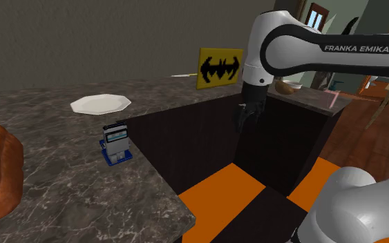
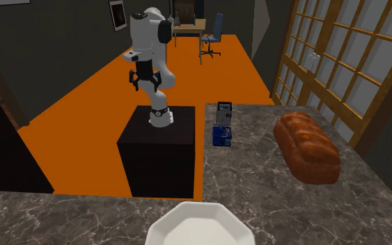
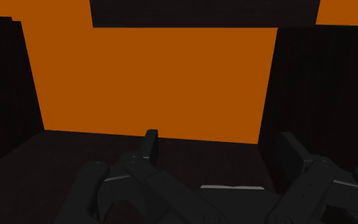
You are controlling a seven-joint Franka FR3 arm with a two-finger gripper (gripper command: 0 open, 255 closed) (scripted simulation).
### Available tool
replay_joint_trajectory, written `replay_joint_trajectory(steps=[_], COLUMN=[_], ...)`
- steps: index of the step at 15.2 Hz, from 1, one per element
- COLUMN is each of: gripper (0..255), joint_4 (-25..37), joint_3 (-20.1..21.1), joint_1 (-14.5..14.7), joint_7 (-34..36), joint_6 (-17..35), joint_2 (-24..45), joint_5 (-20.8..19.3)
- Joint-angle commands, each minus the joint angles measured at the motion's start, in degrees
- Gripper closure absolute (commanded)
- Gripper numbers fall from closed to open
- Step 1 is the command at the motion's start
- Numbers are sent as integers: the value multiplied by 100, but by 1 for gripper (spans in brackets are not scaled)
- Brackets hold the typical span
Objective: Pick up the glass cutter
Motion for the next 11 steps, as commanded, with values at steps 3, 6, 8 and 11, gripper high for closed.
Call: replay_joint_trajectory(steps=[3,6,8,11], gripper=[0,0,0,0], joint_4=[233,627,919,1401], joint_3=[204,500,690,967], joint_1=[78,174,226,291], joint_7=[229,567,791,1129], joint_6=[29,62,76,80], joint_2=[286,740,1058,1559], joint_5=[150,337,435,539])
